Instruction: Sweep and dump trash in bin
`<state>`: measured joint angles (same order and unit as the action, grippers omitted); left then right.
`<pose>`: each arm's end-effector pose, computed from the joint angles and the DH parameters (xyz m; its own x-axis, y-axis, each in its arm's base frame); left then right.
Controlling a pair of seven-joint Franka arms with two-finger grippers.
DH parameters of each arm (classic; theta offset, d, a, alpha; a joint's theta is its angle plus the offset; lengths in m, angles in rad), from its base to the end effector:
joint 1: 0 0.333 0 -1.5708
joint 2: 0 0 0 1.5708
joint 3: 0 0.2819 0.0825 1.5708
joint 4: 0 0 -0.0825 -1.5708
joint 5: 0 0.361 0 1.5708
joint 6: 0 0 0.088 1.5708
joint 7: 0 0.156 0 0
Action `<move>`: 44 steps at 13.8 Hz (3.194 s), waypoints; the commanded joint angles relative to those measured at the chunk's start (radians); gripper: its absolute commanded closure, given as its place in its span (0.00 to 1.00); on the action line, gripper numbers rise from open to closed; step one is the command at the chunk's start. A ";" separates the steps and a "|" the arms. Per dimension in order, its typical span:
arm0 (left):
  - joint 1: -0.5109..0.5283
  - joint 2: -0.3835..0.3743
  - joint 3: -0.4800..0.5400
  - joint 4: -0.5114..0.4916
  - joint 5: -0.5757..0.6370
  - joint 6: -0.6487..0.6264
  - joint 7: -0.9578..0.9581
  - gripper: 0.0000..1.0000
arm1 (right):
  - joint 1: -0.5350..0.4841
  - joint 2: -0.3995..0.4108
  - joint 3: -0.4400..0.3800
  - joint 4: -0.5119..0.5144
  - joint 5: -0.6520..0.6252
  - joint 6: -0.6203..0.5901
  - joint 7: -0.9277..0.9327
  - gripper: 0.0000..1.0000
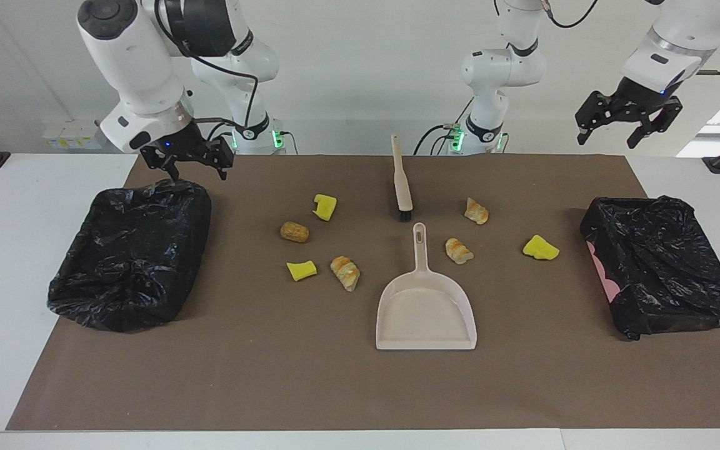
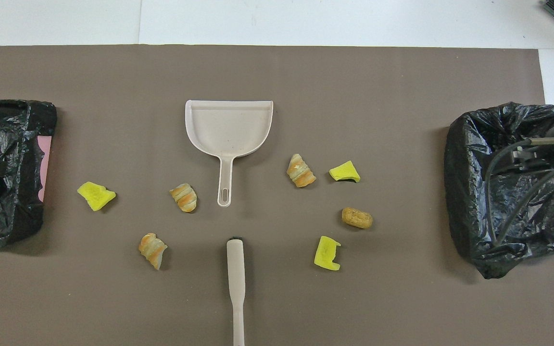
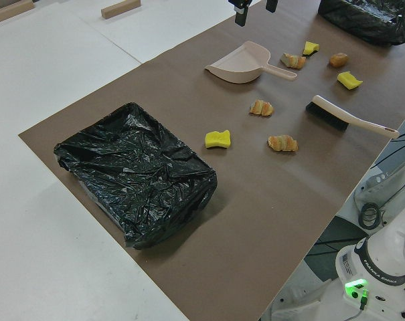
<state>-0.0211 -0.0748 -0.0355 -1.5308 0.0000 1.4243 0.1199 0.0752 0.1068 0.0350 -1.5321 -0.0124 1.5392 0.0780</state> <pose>0.4926 -0.0285 0.5848 0.9840 -0.1754 -0.0318 -0.1754 -0.9845 0.0012 0.5468 0.0578 0.4983 0.9946 0.0314 -0.0985 0.0332 -0.9993 0.0164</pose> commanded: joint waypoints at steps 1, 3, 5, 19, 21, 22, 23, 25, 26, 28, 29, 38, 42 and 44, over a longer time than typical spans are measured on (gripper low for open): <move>-0.061 -0.170 -0.014 -0.260 0.009 0.093 -0.019 0.00 | 0.023 0.053 0.006 -0.003 0.012 0.062 0.037 0.00; -0.146 -0.222 -0.014 -0.362 0.008 0.117 -0.090 0.00 | 0.054 0.100 0.006 -0.002 0.023 0.111 0.075 0.00; -0.236 -0.275 -0.015 -0.490 0.005 0.184 -0.169 0.00 | 0.084 0.142 0.008 0.000 0.077 0.165 0.126 0.00; -0.896 -0.276 -0.015 -1.069 -0.063 0.783 -0.828 0.00 | 0.460 0.525 0.009 0.234 0.129 0.472 0.736 0.00; -0.962 -0.264 -0.015 -1.098 -0.075 0.806 -0.865 0.00 | 0.498 0.591 0.006 0.315 0.123 0.484 0.802 0.00; -0.970 -0.260 -0.015 -1.112 -0.081 0.821 -0.879 0.00 | 0.511 0.626 0.003 0.361 0.121 0.486 0.833 0.00; -0.971 -0.261 -0.015 -1.120 -0.095 0.828 -0.881 0.00 | 0.529 0.655 0.002 0.395 0.120 0.486 0.859 0.00; -0.970 -0.260 -0.015 -1.120 -0.132 0.829 -0.879 0.04 | 0.570 0.679 -0.004 0.397 0.109 0.515 0.890 0.00; -0.970 -0.255 -0.015 -1.120 -0.143 0.829 -0.872 0.09 | 0.580 0.688 -0.006 0.397 0.100 0.515 0.890 0.00; -0.968 -0.253 -0.015 -1.120 -0.144 0.829 -0.853 0.18 | 0.583 0.685 0.000 0.394 0.077 0.495 0.887 0.02; -0.968 -0.253 -0.015 -1.120 -0.144 0.825 -0.843 0.23 | 0.583 0.683 0.002 0.392 0.068 0.481 0.885 0.10; -0.955 -0.224 -0.009 -1.082 -0.147 0.753 -0.846 1.00 | 0.583 0.668 0.009 0.392 0.074 0.403 0.878 0.46; -0.895 -0.261 -0.004 -1.028 -0.130 0.567 -0.842 1.00 | 0.575 0.640 0.028 0.379 0.077 0.400 0.873 0.97; -0.846 -0.299 -0.006 -1.020 -0.129 0.509 -0.844 1.00 | 0.581 0.622 0.029 0.348 0.071 0.406 0.809 1.00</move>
<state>-0.9106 -0.3184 -0.0387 -2.5616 -0.1263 2.0072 -0.7368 0.6614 0.7577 0.0511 -1.1522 0.0759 1.9574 0.9340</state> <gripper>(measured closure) 0.731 0.661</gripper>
